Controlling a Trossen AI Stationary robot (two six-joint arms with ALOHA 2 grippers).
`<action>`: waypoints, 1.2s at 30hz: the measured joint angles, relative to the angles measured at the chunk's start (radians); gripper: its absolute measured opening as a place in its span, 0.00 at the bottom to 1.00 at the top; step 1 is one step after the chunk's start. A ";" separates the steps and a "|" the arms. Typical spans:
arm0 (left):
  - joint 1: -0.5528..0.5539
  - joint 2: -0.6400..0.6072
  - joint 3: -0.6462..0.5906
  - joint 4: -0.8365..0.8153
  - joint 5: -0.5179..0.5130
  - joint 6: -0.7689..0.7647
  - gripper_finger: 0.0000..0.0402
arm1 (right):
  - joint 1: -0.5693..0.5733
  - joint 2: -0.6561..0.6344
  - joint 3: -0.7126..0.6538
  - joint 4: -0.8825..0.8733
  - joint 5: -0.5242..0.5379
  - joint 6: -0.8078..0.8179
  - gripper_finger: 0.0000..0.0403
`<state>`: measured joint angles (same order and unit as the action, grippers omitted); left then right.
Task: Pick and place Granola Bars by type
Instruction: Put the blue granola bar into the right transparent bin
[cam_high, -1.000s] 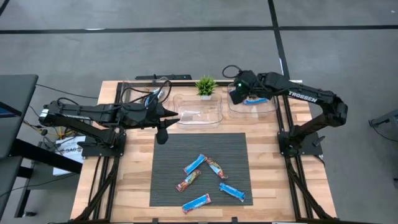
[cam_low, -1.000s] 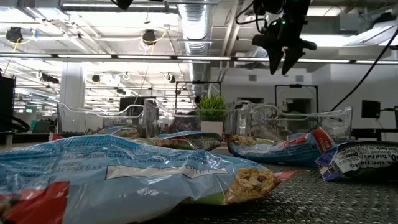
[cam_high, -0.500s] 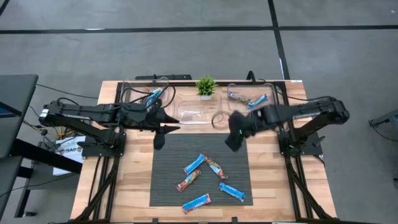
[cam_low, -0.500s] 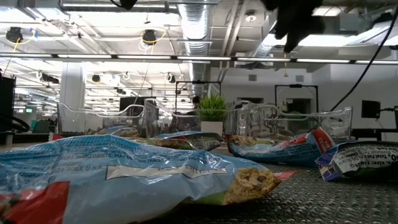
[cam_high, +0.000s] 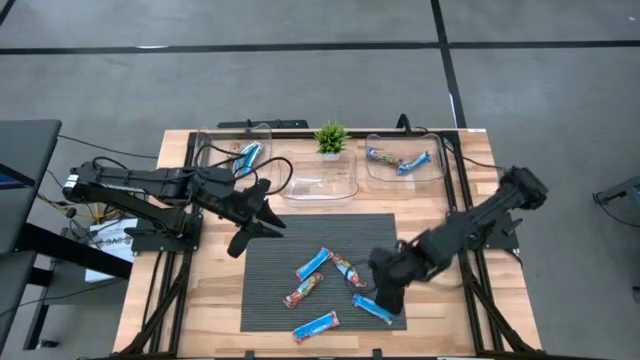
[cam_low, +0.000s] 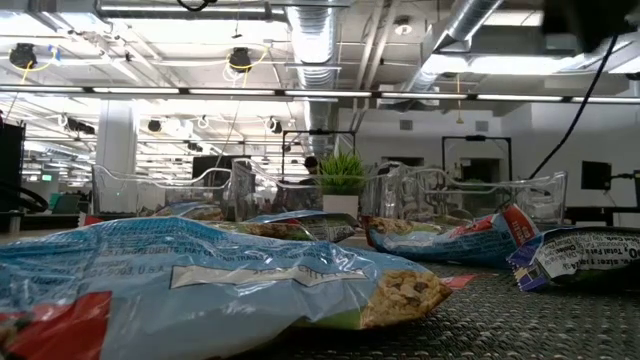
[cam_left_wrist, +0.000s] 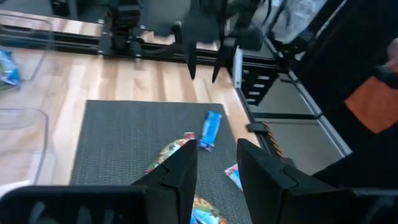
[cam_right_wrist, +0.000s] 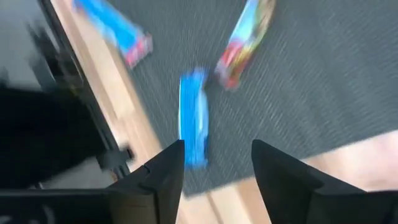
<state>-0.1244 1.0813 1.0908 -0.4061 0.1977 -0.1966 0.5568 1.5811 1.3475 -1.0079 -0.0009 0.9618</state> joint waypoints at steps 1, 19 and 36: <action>-0.004 0.000 0.000 0.001 0.000 -0.003 0.26 | 0.012 0.030 -0.001 0.006 -0.021 0.001 0.43; -0.032 0.000 0.000 -0.007 -0.008 -0.009 0.26 | 0.049 0.316 -0.001 0.186 -0.083 0.034 0.43; -0.031 0.000 0.000 -0.007 -0.007 -0.009 0.26 | 0.043 0.359 -0.001 0.239 -0.109 -0.028 0.44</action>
<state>-0.1555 1.0817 1.0904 -0.4133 0.1905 -0.2058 0.5999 1.9403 1.3465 -0.7691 -0.1101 0.9341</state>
